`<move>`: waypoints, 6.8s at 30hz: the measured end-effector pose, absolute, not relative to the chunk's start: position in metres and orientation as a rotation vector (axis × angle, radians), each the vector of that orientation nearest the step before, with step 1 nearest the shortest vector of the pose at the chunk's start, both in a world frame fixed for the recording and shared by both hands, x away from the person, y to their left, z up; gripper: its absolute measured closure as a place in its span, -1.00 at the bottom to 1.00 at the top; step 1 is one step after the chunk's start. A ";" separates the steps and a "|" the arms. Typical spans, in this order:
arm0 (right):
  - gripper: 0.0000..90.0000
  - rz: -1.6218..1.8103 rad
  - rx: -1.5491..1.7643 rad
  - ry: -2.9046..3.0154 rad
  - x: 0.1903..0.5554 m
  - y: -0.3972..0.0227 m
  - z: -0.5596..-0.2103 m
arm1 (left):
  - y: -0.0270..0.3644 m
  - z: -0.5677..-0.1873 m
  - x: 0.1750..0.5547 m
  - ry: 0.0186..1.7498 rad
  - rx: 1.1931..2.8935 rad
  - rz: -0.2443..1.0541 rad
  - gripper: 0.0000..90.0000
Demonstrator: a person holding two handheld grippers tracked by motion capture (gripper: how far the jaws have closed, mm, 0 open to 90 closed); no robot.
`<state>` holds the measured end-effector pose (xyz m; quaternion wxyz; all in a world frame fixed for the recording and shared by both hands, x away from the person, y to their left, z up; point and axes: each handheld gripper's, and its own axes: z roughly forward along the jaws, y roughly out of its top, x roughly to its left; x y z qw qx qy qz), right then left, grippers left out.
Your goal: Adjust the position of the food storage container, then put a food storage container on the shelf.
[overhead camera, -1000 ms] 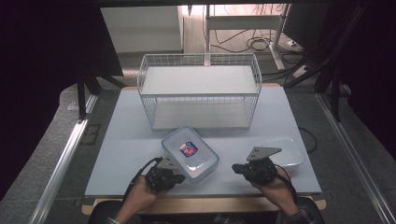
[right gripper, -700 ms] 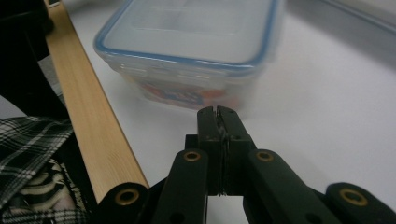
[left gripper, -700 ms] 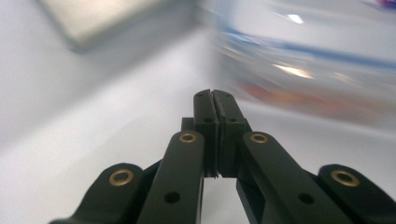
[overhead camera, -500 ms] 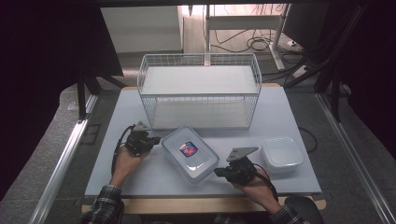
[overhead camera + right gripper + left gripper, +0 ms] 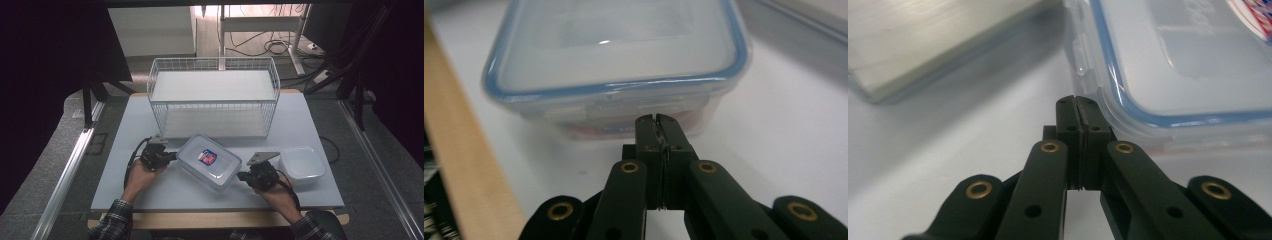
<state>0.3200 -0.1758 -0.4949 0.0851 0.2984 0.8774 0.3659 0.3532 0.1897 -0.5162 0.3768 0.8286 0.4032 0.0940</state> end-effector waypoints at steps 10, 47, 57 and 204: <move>0.97 1.041 1.000 2.560 0.347 -0.189 -0.494 | 0.177 -0.512 0.325 0.986 2.169 0.219 0.99; -0.39 1.103 0.924 2.447 0.332 -0.217 -0.476 | 0.203 -0.508 0.282 1.055 2.094 0.337 -0.67; -0.72 1.188 0.950 2.410 0.336 -0.217 -0.475 | 0.204 -0.507 0.283 1.016 2.057 0.395 -0.83; 0.16 1.676 1.110 2.394 0.436 -0.183 -0.320 | 0.207 -0.334 0.403 0.958 1.740 0.039 0.10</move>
